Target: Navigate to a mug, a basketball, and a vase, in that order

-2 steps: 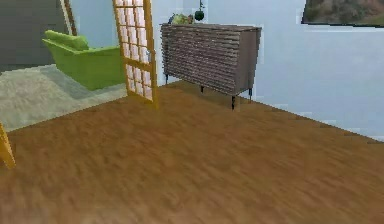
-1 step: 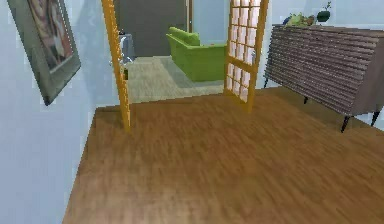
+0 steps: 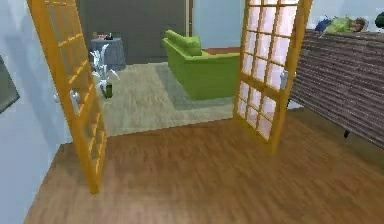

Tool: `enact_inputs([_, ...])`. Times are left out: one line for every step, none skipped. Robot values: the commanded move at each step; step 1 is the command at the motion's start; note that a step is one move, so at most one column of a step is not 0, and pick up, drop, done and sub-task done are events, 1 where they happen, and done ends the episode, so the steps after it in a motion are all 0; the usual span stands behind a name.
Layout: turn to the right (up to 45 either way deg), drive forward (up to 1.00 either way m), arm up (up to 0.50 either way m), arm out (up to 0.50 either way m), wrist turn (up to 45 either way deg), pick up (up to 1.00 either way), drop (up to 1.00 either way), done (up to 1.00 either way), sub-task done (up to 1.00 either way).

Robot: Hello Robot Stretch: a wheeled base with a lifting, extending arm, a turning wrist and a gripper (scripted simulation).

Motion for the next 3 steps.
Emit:
enact_inputs([0.0,1.00,0.00,0.00,0.0,0.00,0.00,0.00,0.00])
enact_inputs([0.0,1.00,0.00,0.00,0.0,0.00,0.00,0.00,0.00])
enact_inputs([6.0,0.00,0.00,0.00,0.0,0.00,0.00,0.00,0.00])
